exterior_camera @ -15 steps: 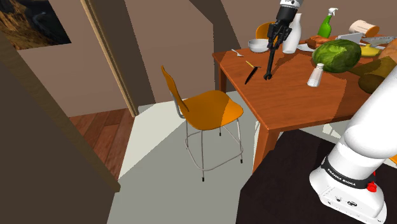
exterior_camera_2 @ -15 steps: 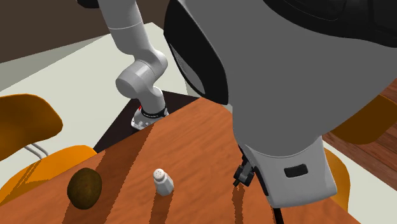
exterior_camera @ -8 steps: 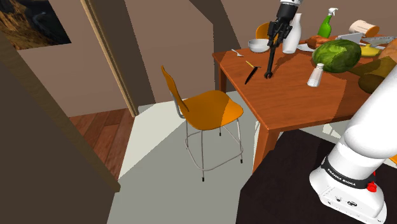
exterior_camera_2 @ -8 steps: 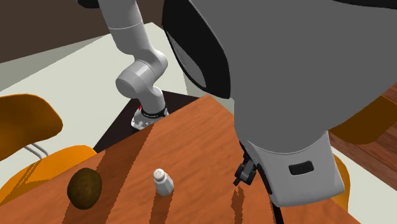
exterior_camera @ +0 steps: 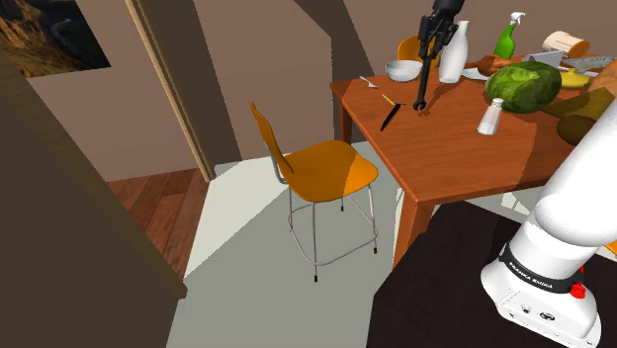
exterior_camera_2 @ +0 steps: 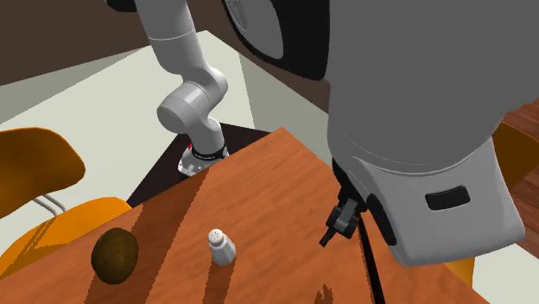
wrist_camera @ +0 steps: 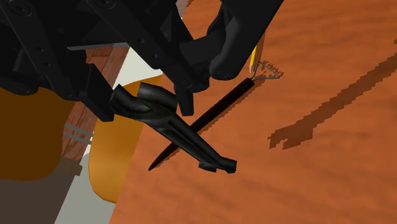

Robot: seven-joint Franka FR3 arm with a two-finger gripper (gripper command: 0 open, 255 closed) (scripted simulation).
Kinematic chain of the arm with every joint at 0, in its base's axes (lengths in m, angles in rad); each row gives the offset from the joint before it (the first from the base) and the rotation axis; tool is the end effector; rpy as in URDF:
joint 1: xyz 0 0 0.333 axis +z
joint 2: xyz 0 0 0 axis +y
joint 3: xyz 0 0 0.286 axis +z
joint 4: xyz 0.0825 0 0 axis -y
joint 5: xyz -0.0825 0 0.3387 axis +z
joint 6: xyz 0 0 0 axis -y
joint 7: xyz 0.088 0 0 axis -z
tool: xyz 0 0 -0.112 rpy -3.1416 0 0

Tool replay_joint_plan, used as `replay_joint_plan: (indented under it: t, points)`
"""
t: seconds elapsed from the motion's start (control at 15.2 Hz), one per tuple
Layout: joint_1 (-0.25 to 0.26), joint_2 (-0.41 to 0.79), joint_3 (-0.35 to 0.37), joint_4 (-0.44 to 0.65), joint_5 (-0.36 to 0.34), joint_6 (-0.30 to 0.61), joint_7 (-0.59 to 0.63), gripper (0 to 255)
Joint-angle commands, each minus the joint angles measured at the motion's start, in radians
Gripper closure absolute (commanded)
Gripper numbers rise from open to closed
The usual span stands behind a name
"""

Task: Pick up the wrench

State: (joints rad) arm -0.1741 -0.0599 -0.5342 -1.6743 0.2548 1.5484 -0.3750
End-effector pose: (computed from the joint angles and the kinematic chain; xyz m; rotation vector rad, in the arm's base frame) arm 0.3861 -0.3021 0.5739 -2.8165 0.4765 -0.1202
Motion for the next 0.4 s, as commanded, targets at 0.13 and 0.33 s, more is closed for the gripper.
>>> replay_joint_plan:
  t: [0.13, 0.33]
  points:
    - [-0.002, 0.013, -0.004, 0.067, 0.007, -0.056, 0.008, 255]
    - [-0.003, 0.018, -0.005, 0.088, 0.009, -0.073, 0.01, 255]
